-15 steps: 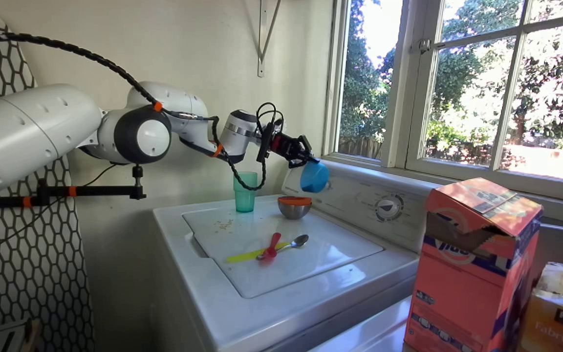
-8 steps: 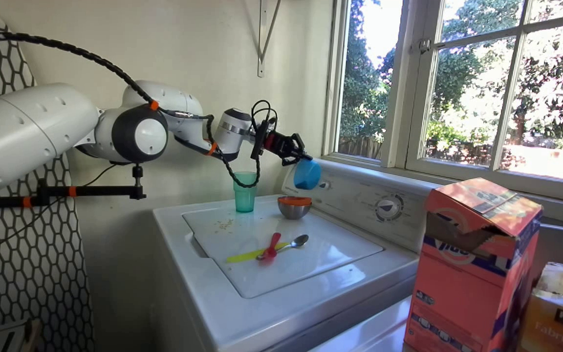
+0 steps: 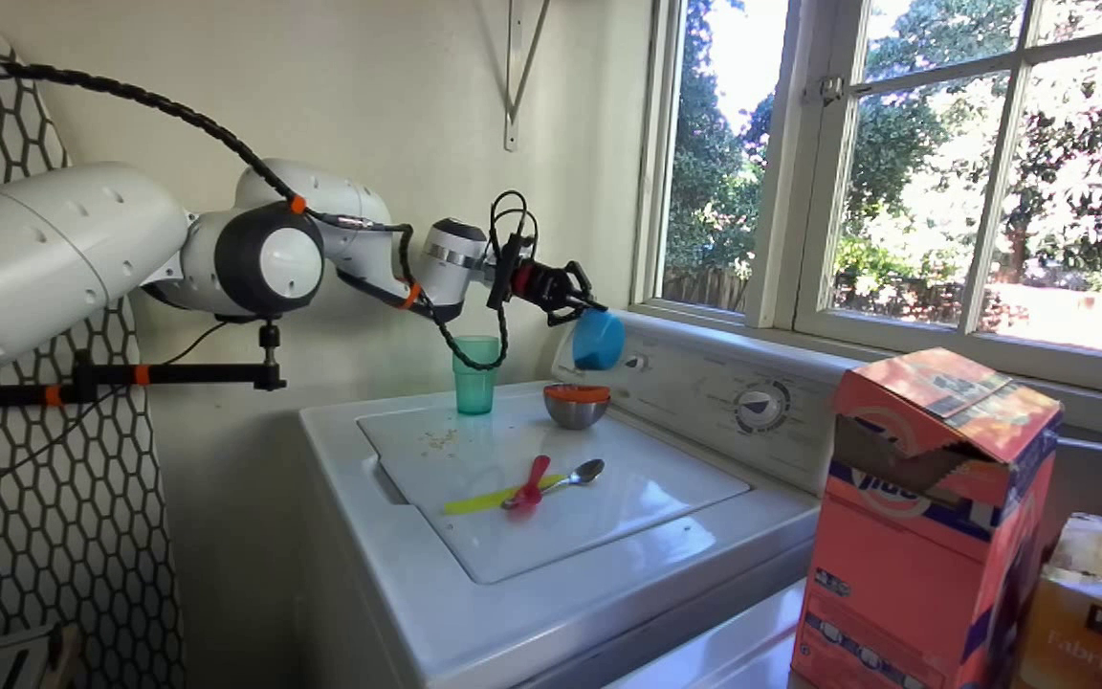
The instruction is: Pour the contents from the blue bowl into the silver bowl
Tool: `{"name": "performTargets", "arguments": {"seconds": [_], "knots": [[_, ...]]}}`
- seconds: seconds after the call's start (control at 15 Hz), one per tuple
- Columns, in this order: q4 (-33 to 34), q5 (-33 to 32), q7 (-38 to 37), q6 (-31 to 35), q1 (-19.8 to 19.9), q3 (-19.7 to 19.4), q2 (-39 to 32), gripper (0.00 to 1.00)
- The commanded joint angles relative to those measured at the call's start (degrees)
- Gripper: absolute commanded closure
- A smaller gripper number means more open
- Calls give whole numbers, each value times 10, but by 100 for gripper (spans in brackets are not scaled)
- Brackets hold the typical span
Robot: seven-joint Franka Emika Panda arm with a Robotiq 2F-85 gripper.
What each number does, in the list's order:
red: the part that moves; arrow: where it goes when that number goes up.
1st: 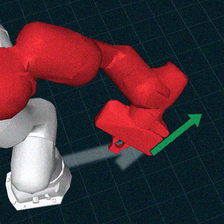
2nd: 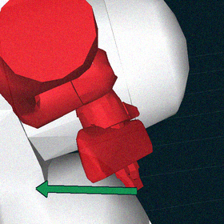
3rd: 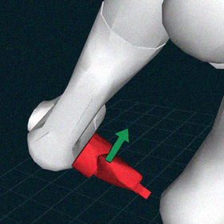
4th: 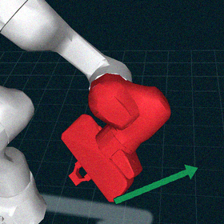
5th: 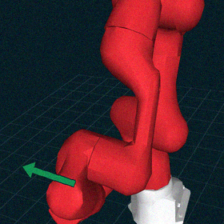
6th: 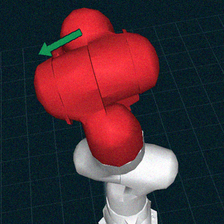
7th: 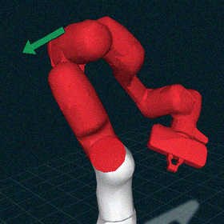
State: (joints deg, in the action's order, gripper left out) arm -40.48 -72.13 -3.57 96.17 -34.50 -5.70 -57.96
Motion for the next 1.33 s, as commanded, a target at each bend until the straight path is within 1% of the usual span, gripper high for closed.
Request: {"name": "performTargets", "arguments": {"seconds": [0.0, 0.6, 0.93, 1.27], "knots": [[-27, -15, 22, -11, -7, -15, 10, 99], [-41, -35, 95, -5, -22, -34, 10, 99], [-56, -39, 121, -1, -29, -40, 10, 99], [-66, -60, 136, 15, -33, -48, 8, 99]]}}
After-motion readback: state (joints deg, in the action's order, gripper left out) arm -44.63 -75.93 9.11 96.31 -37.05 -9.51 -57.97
